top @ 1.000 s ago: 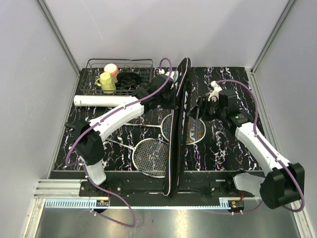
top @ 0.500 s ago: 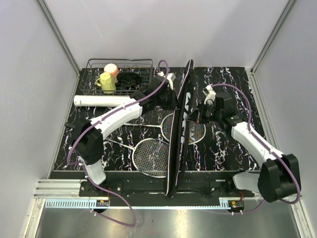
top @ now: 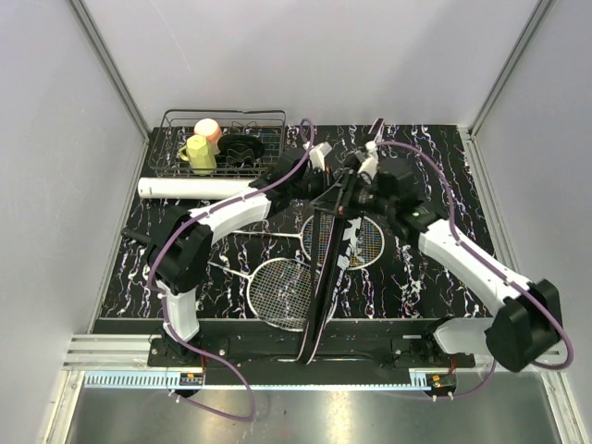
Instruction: Pack up the badminton gear
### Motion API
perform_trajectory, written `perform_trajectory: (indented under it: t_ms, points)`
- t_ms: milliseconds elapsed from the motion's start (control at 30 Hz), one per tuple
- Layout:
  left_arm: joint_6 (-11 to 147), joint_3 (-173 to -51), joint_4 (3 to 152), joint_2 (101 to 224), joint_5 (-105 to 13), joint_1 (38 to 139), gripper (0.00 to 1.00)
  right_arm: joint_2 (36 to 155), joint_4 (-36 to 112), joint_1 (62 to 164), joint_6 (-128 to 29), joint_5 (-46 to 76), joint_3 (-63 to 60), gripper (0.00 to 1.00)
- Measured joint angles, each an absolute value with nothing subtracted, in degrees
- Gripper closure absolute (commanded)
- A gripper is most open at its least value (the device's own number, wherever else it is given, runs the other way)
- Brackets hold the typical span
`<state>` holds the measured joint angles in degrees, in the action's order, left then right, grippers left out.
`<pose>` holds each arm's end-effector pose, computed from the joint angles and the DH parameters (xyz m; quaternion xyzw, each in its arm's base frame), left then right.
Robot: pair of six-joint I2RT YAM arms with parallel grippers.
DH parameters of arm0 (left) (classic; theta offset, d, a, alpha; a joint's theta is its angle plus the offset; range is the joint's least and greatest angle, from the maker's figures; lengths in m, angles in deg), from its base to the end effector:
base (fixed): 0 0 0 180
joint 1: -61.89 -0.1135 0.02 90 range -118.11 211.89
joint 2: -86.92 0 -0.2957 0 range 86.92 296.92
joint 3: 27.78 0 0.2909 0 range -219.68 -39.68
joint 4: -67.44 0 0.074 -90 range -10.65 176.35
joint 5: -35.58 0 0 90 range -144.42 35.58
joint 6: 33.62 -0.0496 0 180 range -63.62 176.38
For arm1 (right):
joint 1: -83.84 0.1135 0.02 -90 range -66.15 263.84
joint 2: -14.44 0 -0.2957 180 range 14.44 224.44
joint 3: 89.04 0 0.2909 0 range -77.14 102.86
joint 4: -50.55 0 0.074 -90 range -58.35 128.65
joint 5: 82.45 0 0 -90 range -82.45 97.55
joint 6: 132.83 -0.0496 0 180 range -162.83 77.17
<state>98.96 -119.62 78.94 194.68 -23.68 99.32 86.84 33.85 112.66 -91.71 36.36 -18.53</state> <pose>0.3765 -0.3201 0.2616 0.1005 0.8293 -0.4954 0.2380 0.2799 0.1813 0.3483 -0.0060 0.7998 0.5119 0.3135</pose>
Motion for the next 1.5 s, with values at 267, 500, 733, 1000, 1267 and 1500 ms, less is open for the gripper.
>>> perform_trajectory:
  t_ms: [267,500,733,1000,1267,1500]
  points:
    - [101.96,-117.11,72.91,195.21,-20.27,98.82,1.00,90.90,17.06,116.42,-82.56,26.03,-9.77,0.33]
    - [104.01,-115.93,70.33,195.21,-18.32,98.12,1.00,83.56,1.87,116.20,-73.57,11.01,-4.57,0.38]
    - [104.93,-115.38,69.76,195.05,-18.10,98.14,1.00,83.47,-2.52,116.09,-76.06,-0.90,-5.11,0.55]
    - [105.08,-115.36,69.80,194.97,-18.15,98.14,1.00,91.25,-0.68,117.34,-80.48,-0.36,-6.80,0.44]
    - [105.02,-115.41,70.42,194.97,-18.19,98.14,1.00,92.22,0.96,120.44,-82.12,-1.67,-9.31,0.55]
    - [104.10,-116.32,73.08,194.40,-18.93,98.16,1.00,92.63,-0.20,121.41,-82.47,-8.84,-11.19,0.56]
